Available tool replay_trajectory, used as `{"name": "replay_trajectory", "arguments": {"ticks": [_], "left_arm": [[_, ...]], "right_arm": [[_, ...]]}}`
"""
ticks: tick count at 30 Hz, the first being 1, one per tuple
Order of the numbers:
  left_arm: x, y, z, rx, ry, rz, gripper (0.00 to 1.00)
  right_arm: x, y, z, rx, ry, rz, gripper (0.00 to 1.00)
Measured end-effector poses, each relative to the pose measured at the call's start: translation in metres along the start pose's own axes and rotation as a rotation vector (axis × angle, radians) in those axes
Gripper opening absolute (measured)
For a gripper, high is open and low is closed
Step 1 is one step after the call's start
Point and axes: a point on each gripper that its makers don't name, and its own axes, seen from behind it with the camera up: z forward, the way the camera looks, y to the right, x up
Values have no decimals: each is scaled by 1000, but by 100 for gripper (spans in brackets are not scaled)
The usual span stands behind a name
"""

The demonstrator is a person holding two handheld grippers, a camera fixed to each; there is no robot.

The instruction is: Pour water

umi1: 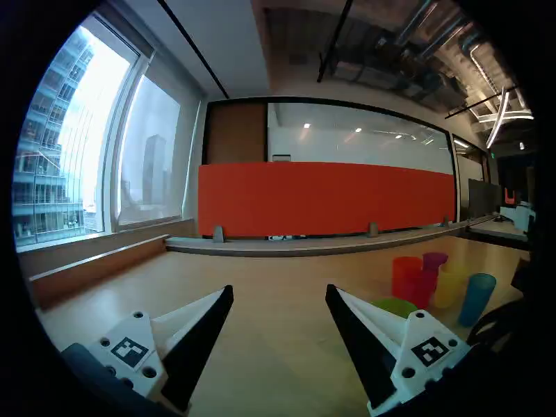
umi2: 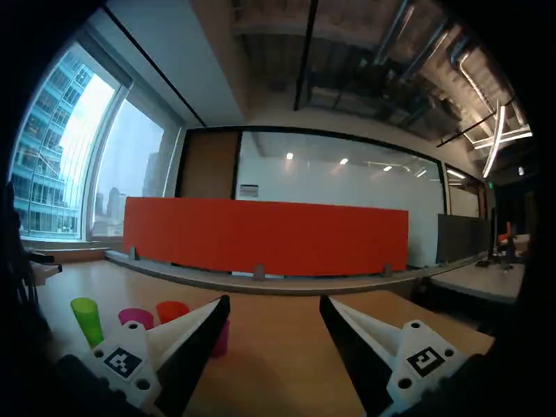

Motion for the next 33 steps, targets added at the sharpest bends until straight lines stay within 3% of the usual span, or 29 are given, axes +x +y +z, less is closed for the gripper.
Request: {"name": "replay_trajectory", "arguments": {"ticks": [12, 33], "left_arm": [[0, 0, 0, 0, 0, -1, 99], [0, 0, 0, 0, 0, -1, 99]], "right_arm": [[-38, 8, 2, 5, -46, 32, 100], [-61, 19, 4, -2, -91, 51, 100]]}}
